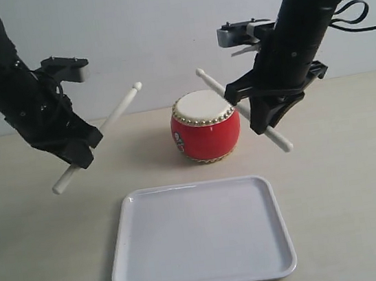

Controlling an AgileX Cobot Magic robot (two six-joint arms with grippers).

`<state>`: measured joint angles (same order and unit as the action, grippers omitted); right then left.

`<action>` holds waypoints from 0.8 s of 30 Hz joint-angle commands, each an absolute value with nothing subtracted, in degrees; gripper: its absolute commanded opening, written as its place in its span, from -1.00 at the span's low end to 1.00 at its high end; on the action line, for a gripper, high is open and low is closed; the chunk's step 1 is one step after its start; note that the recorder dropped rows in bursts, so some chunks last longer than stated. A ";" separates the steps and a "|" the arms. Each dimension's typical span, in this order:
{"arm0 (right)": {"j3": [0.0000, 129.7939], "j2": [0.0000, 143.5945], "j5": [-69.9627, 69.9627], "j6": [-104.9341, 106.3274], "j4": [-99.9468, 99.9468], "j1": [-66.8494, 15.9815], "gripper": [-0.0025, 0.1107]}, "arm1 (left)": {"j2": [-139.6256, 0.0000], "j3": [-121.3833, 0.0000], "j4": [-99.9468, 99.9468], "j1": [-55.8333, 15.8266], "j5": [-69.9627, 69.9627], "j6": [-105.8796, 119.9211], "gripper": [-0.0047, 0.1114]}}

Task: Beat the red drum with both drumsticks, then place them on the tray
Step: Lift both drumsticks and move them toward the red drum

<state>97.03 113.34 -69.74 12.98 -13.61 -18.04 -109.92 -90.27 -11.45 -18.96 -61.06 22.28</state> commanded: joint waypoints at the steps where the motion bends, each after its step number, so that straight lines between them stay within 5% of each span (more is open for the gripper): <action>1: 97.57 114.92 -69.96 12.77 -12.49 -18.63 -0.96 | -114.45 -97.51 -11.77 -19.44 -65.82 17.21 -0.92; 24: 94.06 108.26 -69.96 4.29 -7.27 -18.63 -0.96 | -119.11 -100.65 -11.33 -19.57 -69.96 19.25 -0.92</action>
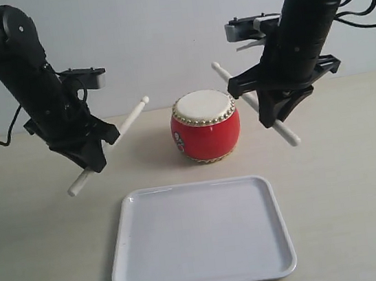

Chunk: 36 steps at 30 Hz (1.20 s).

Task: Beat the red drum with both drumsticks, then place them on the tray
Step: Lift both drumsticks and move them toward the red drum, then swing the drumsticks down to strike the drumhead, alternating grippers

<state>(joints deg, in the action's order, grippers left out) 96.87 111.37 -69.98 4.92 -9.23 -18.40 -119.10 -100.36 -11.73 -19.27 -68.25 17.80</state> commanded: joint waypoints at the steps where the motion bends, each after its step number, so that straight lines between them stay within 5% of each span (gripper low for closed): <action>1: 92.27 107.35 -69.96 3.87 -5.94 -18.63 -0.96 | -119.11 -100.52 -11.33 -19.57 -69.96 19.24 -0.92; 24: 88.58 109.68 -69.96 5.08 -14.52 -20.05 -0.96 | -117.76 -96.68 -13.62 -19.41 -67.11 19.24 -0.92; 36: 101.67 108.98 -69.96 4.46 -10.01 -20.89 -0.96 | -117.76 -96.68 -13.89 -19.41 -66.88 19.64 -0.92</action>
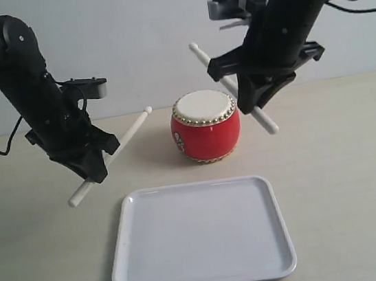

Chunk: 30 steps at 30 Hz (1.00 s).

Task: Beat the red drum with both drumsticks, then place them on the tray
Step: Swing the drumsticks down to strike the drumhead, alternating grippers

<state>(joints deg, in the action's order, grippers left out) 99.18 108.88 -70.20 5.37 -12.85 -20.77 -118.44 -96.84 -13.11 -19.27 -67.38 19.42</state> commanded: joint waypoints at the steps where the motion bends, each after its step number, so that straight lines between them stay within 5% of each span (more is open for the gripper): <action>1: 101.67 109.98 -69.96 4.15 -9.22 -20.89 -0.96 | -117.76 -96.68 -13.89 -19.41 -66.77 19.64 -0.92; 10: 92.22 117.41 -69.96 2.24 -11.95 -20.89 -0.96 | -117.76 -96.68 -13.89 -19.41 -66.70 19.64 -0.92; 30: 100.22 108.14 -69.96 3.36 -1.17 -20.50 -0.96 | -119.59 -106.82 -12.61 -26.47 -61.15 25.59 -0.92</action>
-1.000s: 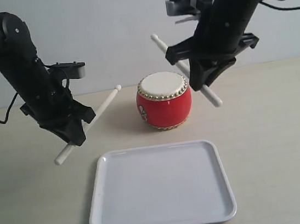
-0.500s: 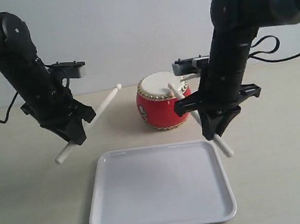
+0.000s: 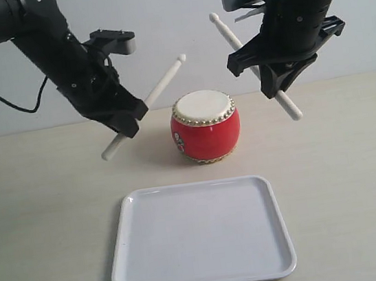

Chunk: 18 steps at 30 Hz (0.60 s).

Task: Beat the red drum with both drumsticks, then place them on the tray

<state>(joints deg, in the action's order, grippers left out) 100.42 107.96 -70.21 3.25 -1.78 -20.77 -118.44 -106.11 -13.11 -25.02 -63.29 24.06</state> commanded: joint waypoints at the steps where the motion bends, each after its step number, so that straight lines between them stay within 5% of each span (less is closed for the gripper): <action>1: 100.22 108.14 -69.96 3.24 -1.17 -20.50 -0.96 | -120.87 -106.82 -12.61 -26.57 -61.99 25.74 -0.92; 10: 100.22 108.14 -69.96 3.25 -2.61 -20.22 -0.96 | -129.38 -104.64 -12.62 -25.93 -69.96 26.74 -0.92; 18: 100.22 111.21 -69.96 5.07 -10.69 -21.60 -0.96 | -120.58 -106.42 -13.79 -23.87 -69.96 25.68 -0.92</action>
